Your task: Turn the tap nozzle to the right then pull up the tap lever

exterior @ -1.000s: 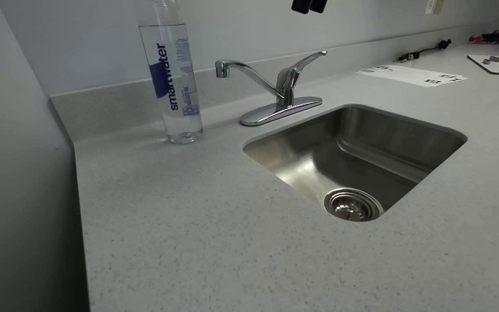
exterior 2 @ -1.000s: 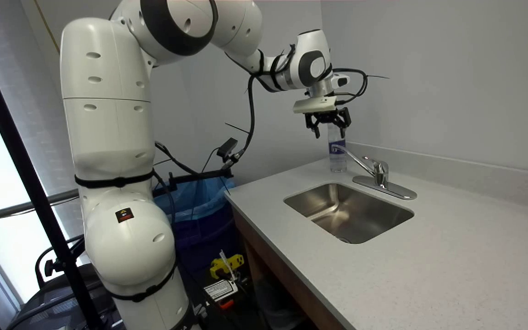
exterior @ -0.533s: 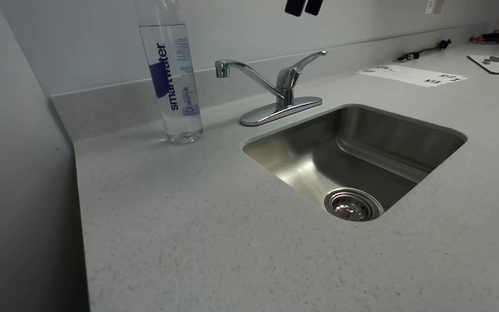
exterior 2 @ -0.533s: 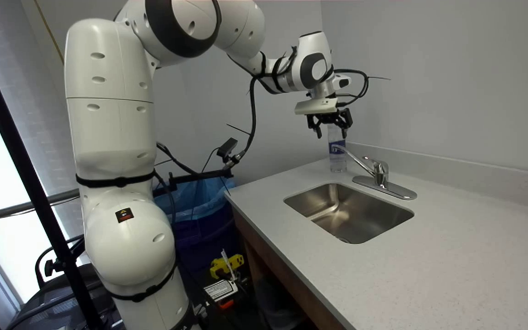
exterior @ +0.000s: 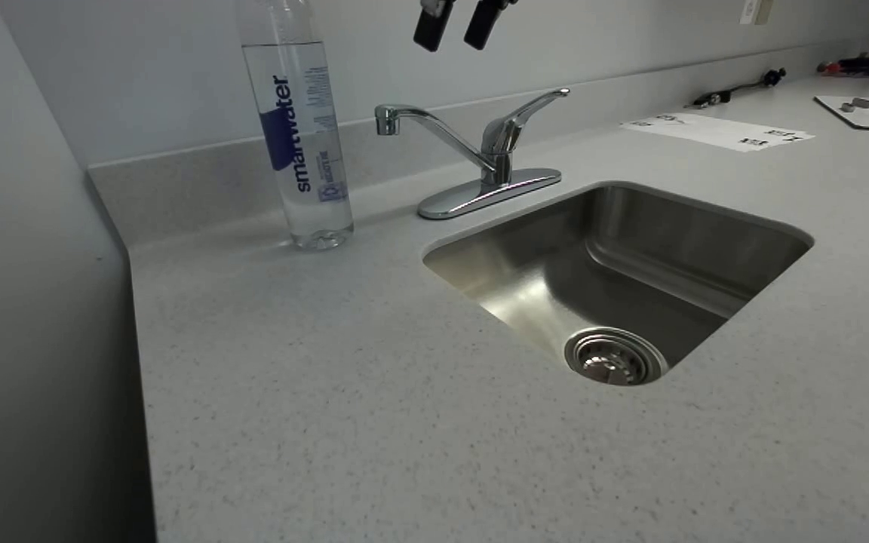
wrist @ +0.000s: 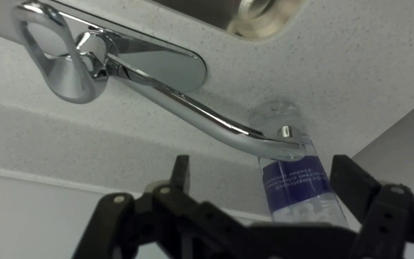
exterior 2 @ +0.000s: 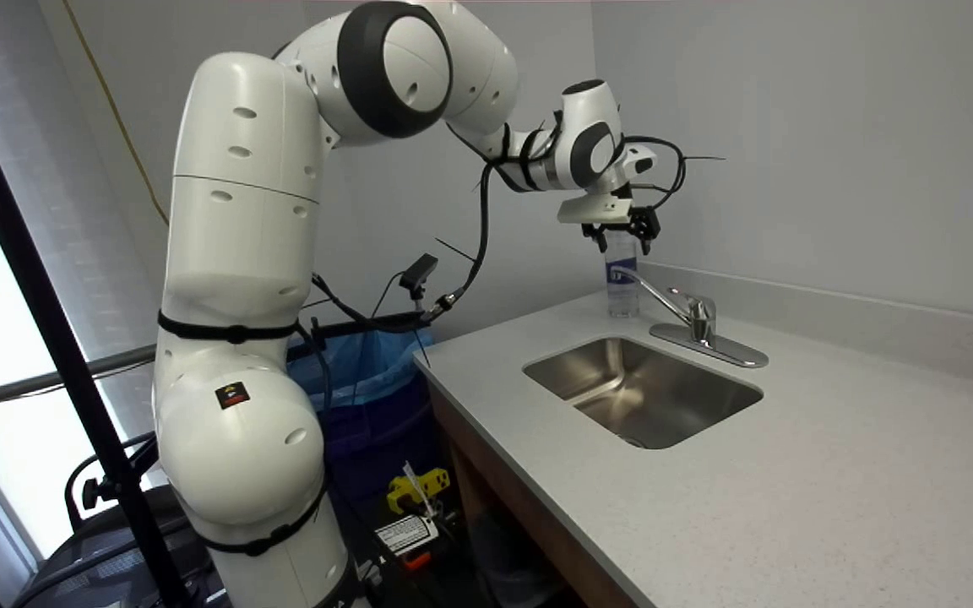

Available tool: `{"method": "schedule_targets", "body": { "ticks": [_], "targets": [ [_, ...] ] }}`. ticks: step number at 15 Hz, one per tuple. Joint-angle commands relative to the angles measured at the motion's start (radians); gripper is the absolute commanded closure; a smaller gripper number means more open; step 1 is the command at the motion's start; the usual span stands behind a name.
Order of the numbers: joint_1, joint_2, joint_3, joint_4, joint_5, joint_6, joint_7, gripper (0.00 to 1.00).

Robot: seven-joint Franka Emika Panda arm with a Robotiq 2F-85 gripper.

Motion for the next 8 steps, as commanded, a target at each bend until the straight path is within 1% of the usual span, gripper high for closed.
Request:
{"method": "schedule_targets", "body": {
  "ticks": [1,2,3,6,8],
  "targets": [
    [0.039,0.117,-0.016,0.137,-0.022,0.039,0.048,0.15],
    [0.045,0.138,-0.018,0.164,-0.022,0.046,0.057,0.26],
    [0.051,0.157,-0.02,0.188,-0.021,0.056,0.065,0.32],
    [0.067,0.21,-0.029,0.261,-0.022,0.058,0.081,0.58],
    [0.076,0.243,-0.034,0.302,-0.023,0.051,0.087,0.71]
  ]
}}
